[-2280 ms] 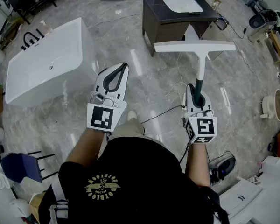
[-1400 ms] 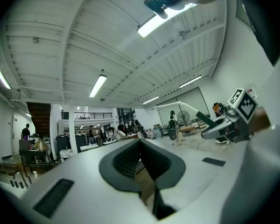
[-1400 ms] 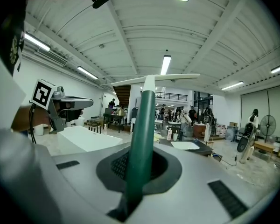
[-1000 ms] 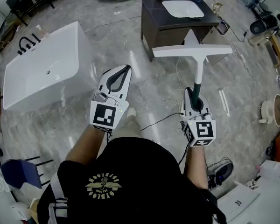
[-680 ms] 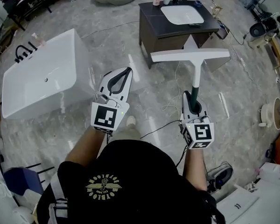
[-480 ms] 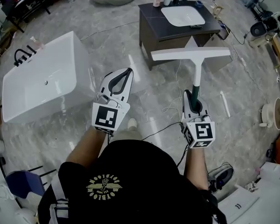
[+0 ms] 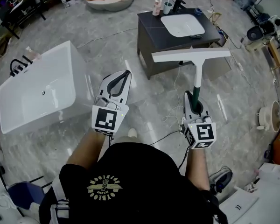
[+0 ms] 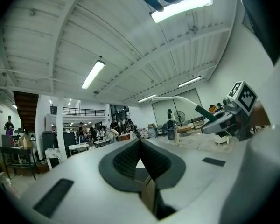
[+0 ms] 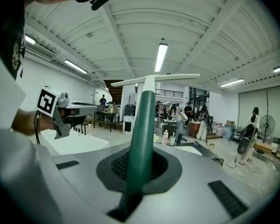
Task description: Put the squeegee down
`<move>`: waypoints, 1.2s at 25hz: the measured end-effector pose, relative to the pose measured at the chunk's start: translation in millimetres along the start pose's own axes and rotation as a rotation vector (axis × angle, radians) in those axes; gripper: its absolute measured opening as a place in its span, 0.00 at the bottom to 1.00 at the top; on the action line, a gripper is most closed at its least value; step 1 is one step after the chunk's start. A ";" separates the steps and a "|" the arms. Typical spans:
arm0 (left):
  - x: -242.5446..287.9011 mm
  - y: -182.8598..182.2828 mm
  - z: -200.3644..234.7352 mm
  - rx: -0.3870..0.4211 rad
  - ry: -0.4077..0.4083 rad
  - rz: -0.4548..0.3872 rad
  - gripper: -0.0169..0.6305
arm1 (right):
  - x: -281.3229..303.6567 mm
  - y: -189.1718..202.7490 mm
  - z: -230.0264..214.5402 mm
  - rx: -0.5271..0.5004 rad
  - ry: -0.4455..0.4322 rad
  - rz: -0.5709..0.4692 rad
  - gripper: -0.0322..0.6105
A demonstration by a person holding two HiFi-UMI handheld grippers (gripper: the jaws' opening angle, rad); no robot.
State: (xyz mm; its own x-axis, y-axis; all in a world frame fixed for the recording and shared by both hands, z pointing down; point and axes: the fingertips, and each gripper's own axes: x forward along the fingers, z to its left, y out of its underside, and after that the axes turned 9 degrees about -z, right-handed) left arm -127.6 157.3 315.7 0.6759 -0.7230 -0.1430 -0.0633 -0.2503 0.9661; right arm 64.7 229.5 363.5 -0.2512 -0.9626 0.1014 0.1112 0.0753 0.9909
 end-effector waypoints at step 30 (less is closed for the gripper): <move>50.7 17.0 36.4 0.115 0.020 -0.079 0.06 | 77.7 12.7 -22.1 -0.014 0.092 -0.034 0.09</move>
State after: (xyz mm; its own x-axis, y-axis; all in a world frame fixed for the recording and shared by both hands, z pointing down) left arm -121.1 93.0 317.1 0.6966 -0.6854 -0.2118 -0.0929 -0.3789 0.9208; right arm 67.9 149.9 382.0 -0.1660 -0.9844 0.0588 0.1180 0.0394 0.9922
